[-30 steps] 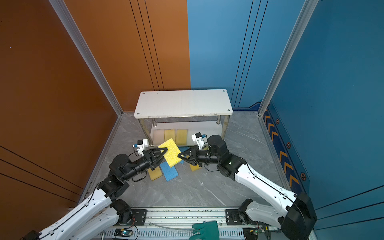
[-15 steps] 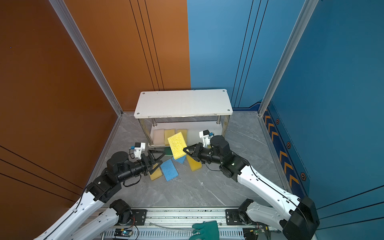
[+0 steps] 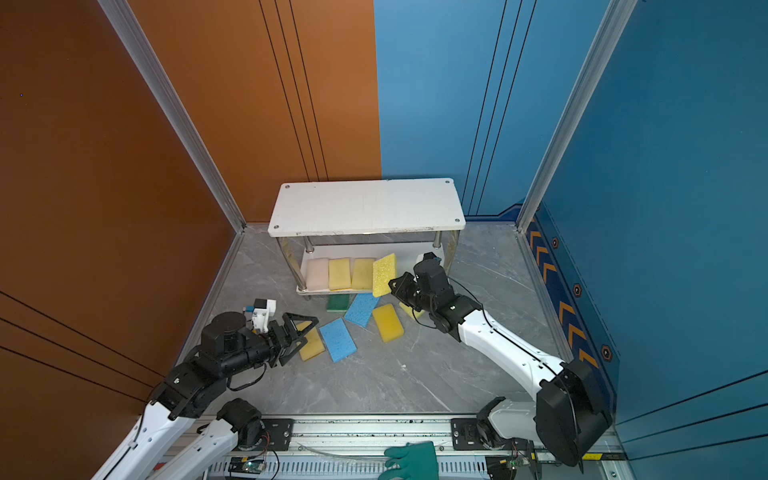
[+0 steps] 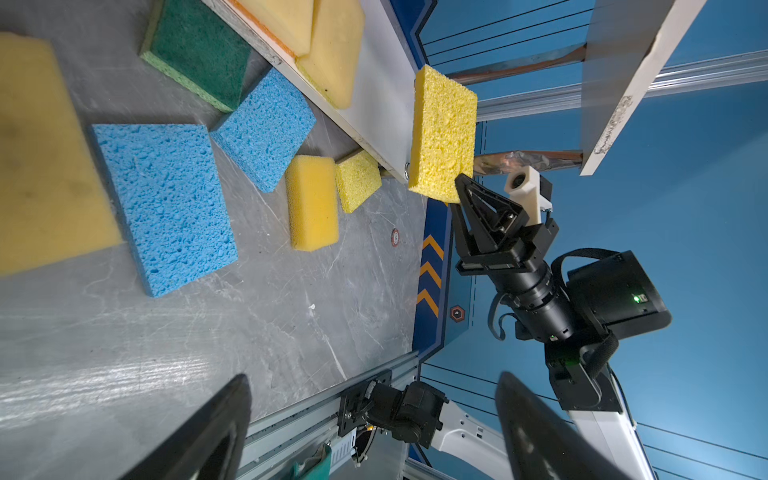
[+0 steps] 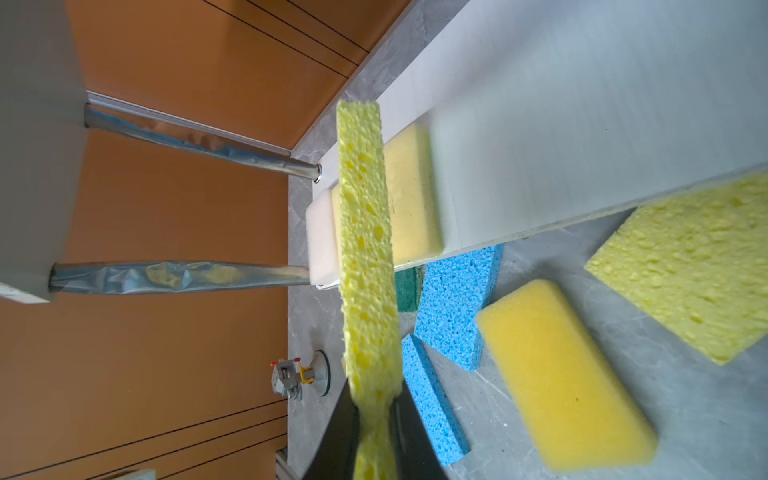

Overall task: Place and organize the cleaning sponges onto the shelf
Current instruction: 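Withdraw the left gripper while the right gripper carries the sponge to the shelf, then push the yellow cellulose sponge against the shelf row and open the right gripper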

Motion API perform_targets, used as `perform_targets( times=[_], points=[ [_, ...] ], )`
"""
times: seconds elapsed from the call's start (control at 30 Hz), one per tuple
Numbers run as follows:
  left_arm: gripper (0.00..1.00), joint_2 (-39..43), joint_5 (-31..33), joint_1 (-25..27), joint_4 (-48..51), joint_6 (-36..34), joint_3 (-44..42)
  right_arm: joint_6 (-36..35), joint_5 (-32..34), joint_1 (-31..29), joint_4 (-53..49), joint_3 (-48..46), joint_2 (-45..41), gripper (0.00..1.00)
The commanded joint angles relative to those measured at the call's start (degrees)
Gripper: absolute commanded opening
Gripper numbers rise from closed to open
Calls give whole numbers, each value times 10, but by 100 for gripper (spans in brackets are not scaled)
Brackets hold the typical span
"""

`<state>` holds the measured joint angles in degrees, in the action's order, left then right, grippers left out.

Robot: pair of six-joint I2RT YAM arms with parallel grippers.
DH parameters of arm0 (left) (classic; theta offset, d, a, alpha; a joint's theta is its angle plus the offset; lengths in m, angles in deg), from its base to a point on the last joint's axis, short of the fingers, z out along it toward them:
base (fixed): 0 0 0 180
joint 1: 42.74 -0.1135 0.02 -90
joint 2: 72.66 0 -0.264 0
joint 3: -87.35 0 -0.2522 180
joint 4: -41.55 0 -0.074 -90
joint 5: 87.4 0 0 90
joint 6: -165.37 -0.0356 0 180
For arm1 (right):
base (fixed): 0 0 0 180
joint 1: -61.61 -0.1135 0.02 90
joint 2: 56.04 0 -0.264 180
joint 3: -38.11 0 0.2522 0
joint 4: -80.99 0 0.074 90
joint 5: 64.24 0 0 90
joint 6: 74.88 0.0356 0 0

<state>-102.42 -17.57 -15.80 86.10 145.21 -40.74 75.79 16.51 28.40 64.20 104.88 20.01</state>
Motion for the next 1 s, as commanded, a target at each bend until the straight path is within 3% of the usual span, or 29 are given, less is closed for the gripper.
perform_targets(
  times=[0.0,0.5,0.97],
  points=[
    [93,17,-19,-12,22,-8,-11,-39,34,14,-4,22,28,14],
    [95,29,-78,-61,43,-16,-4,-68,14,34,18,85,164,14],
    [96,31,-130,-116,50,-19,-2,-72,-5,49,27,120,238,14]
  ],
)
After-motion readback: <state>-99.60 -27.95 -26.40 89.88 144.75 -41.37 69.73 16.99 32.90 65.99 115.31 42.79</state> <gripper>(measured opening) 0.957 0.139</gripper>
